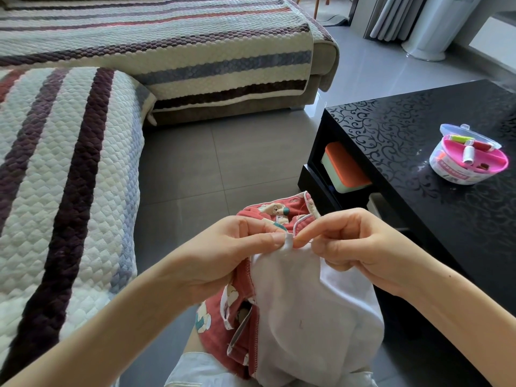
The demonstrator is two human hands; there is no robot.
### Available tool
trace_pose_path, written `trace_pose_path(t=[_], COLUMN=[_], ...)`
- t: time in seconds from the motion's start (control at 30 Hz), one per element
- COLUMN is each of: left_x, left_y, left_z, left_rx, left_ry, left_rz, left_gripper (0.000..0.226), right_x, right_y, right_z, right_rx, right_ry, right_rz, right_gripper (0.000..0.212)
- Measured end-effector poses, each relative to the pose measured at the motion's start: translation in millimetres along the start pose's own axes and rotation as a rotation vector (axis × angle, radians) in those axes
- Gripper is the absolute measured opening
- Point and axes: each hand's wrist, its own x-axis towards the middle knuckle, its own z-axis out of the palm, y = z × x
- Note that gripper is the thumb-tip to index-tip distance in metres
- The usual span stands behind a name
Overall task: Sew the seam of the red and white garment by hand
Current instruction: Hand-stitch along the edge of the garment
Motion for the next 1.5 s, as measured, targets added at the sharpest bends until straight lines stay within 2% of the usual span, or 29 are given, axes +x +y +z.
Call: trace_pose_path(t=[0.33, 0.43, 0.57, 0.73, 0.9, 1.03, 1.07, 1.13, 1.27, 1.5], left_x=[3, 4, 3, 5, 8, 10, 10, 10, 9, 8], left_y=[1, -3, -2, 3, 6, 4, 4, 5, 5, 6], left_z=[4, 5, 0, 6, 13, 15, 14, 13, 15, 20], left_rx=[0.040, 0.065, -0.017, -0.003, 0.008, 0.045, 0.063, 0.095, 0.176, 0.236], left_ry=[0.026, 0.047, 0.086, 0.061, 0.040, 0.052, 0.075, 0.113, 0.135, 0.128], left_rz=[0.026, 0.039, 0.046, 0.068, 0.083, 0.088, 0.087, 0.081, 0.100, 0.166], left_gripper=[0.023, 0.023, 0.027, 0.022, 0.016, 0.015, 0.015, 0.014, 0.012, 0.005], right_x=[4, 6, -3, -6, -3, 0, -1, -3, -1, 8], right_y=[9, 15, 17, 19, 22, 23, 24, 22, 14, 4], right_z=[6, 7, 0, 2, 17, 19, 17, 13, 9, 9], right_rx=[0.021, 0.021, -0.044, -0.096, 0.040, 0.006, -0.049, -0.308, -0.716, -1.049], right_ry=[-0.012, 0.020, 0.106, 0.156, 0.182, 0.247, 0.269, 0.345, 0.452, 0.367], right_rz=[-0.034, -0.043, -0.065, -0.107, -0.194, -0.245, -0.259, -0.337, -0.594, -0.700], right_gripper=[0.006, 0.008, 0.019, 0.019, 0.014, 0.014, 0.018, 0.024, 0.019, 0.020])
